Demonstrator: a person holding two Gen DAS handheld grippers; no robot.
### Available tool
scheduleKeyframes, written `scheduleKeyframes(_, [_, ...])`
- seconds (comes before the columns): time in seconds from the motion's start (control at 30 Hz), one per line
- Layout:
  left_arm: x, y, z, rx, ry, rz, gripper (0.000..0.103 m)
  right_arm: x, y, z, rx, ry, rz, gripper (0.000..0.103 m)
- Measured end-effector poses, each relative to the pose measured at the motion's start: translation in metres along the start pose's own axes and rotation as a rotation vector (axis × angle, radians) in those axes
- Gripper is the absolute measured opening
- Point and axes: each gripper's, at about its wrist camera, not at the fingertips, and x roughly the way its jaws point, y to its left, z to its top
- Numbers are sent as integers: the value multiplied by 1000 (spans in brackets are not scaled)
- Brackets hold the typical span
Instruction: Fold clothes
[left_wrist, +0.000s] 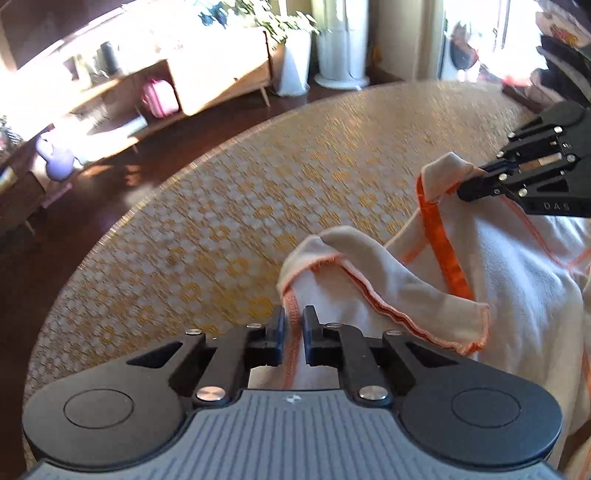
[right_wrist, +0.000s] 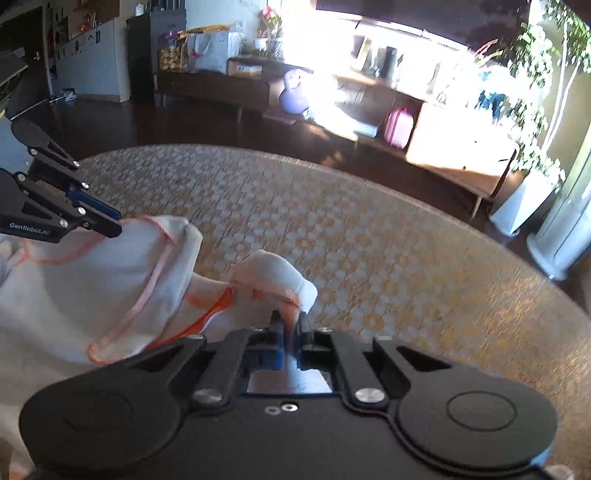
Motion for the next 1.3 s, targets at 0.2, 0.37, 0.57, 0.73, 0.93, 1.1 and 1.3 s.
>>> scheduleKeyframes(0.2, [-2,18,27,-57,-83,130,9,22,-14,56,-1,-93,-180,103])
scheduleKeyframes(0.37, [9,0,18,2,-58,108,9,70,-21,50,19,28,-191,103])
scheduleKeyframes(0.57, [11,-7,10,-6,14,74,9,61,-22,45,76,74,-111,103])
scheduleKeyframes(0.73, [-13,-28,-5,6,48,16,18,-3,-9,31,1,60,-41,103])
scheduleKeyframes(0.93, [-64,-79,-70,101,55,-86,73,-97,1,-37,18,43,113,103])
scheduleKeyframes(1.1, [-105,-110,-119,97,34,-166,74,-155,12,-90,46,-2,224,103])
scheduleKeyframes(1.3, [-105,-143,-161,163,72,-123,74,-139,43,-122,-61,17,156,103])
